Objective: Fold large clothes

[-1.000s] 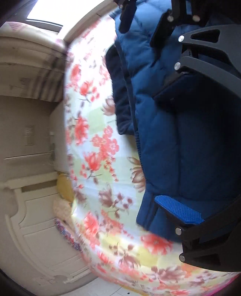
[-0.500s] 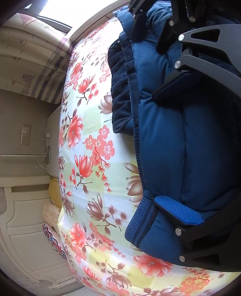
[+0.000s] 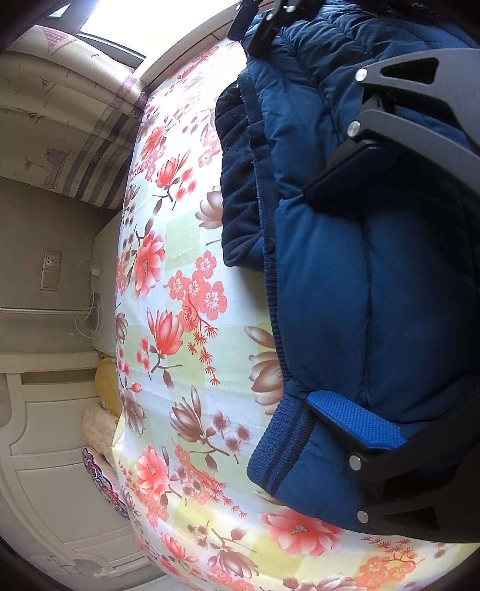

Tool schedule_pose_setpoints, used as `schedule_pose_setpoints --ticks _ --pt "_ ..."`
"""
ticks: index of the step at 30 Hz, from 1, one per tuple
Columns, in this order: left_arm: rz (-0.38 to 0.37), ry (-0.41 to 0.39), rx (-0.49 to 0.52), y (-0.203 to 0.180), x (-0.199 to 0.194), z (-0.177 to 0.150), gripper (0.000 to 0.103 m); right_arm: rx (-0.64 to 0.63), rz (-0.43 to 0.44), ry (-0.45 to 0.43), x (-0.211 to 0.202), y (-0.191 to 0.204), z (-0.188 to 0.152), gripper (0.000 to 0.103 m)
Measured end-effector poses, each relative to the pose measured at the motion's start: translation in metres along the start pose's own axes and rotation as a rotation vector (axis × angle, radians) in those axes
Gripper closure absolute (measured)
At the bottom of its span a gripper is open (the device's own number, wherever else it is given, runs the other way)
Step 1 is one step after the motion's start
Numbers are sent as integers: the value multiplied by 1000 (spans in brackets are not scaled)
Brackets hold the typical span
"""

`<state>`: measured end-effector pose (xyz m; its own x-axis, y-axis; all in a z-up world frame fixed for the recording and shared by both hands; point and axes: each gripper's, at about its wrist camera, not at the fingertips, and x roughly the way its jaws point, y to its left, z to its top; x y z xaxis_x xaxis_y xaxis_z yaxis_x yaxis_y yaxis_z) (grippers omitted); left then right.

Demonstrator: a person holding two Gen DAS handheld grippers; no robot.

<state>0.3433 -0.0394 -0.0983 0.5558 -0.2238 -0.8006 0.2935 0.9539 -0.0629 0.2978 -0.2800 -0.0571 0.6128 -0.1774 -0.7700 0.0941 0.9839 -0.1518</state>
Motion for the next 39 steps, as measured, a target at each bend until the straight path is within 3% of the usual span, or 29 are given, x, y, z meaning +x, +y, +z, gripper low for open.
schedule_pose_setpoints --ticks 1,2,4,6,8,10,14,16,17,18,20,23,27,29,30,31,33,37,39 --pt "-3 -1 -2 0 0 0 2 27 6 25 7 -13 -5 44" --pt "-8 -4 -4 0 -1 0 2 84 83 43 16 -26 -11 44" --pt "-4 -10 -3 -1 -3 0 2 137 140 58 24 -36 -13 43" --pt "10 5 2 -3 -4 1 2 114 119 58 25 -32 -12 43" --pt "72 7 4 -12 -16 6 7 95 100 53 24 -28 -12 43" --pt "25 -67 40 -37 -43 11 9 98 101 49 23 -26 -15 43" --pt "6 -155 200 -104 -62 16 3 88 86 43 21 -24 -16 43" --pt "69 -99 278 -132 -32 12 3 87 83 40 22 -26 -15 43" --pt "104 -35 306 -139 -9 7 2 91 87 38 23 -27 -15 43" --pt "80 25 294 -139 9 4 2 96 91 36 22 -28 -15 43" --pt "3 23 214 -123 9 8 2 97 94 40 23 -28 -15 43" --pt "-16 9 226 -115 6 6 2 97 95 40 23 -27 -15 43" --pt "36 -37 119 -59 -7 15 2 96 94 36 23 -27 -16 43" --pt "154 -35 70 -15 -8 15 2 93 90 37 23 -26 -16 42" --pt "134 -4 16 13 -5 14 2 89 86 36 22 -25 -16 42" --pt "66 20 -43 34 -3 11 2 84 82 35 22 -24 -15 42" --pt "30 25 -103 57 -4 8 5 76 75 33 21 -23 -15 42" --pt "80 17 -75 47 0 7 5 62 60 36 21 -21 -14 39" --pt "69 12 -89 49 -2 6 5 49 26 44 16 -18 -9 38"
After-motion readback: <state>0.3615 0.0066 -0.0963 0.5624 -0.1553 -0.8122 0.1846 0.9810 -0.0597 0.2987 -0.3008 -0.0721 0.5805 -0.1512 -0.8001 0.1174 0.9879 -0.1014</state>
